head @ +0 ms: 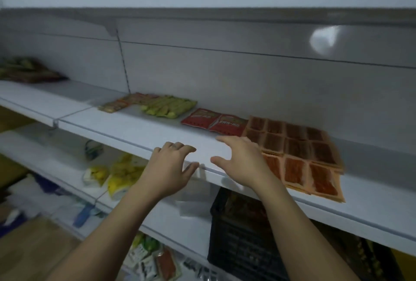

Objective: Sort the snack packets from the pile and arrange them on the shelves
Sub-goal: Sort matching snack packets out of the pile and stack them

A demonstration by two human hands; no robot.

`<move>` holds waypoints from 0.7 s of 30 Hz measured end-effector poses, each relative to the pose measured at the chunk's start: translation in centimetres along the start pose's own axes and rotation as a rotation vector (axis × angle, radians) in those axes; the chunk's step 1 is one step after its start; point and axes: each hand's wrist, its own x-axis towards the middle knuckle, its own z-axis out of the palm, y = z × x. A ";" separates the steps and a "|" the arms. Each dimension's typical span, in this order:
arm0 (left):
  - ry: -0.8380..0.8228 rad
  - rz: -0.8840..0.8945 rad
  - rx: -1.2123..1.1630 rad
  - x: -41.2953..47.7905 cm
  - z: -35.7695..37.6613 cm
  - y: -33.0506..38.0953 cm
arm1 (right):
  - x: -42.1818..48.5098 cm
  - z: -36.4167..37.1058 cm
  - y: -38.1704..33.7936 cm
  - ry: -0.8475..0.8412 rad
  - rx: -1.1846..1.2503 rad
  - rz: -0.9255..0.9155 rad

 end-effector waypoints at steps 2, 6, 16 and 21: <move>0.031 -0.048 0.007 -1.3 -1.0 -2.2 | 0.8 0.9 -2.2 -0.019 -0.010 -0.050; 0.088 -0.143 0.024 -4.1 -3.2 -7.7 | 2.7 3.0 -7.7 -0.063 -0.012 -0.159; 0.192 -0.468 0.125 -14.1 -12.2 -26.9 | 8.0 11.9 -28.4 -0.149 0.041 -0.477; 0.206 -0.593 0.167 -18.8 -15.1 -34.2 | 9.1 16.3 -37.2 -0.185 0.087 -0.567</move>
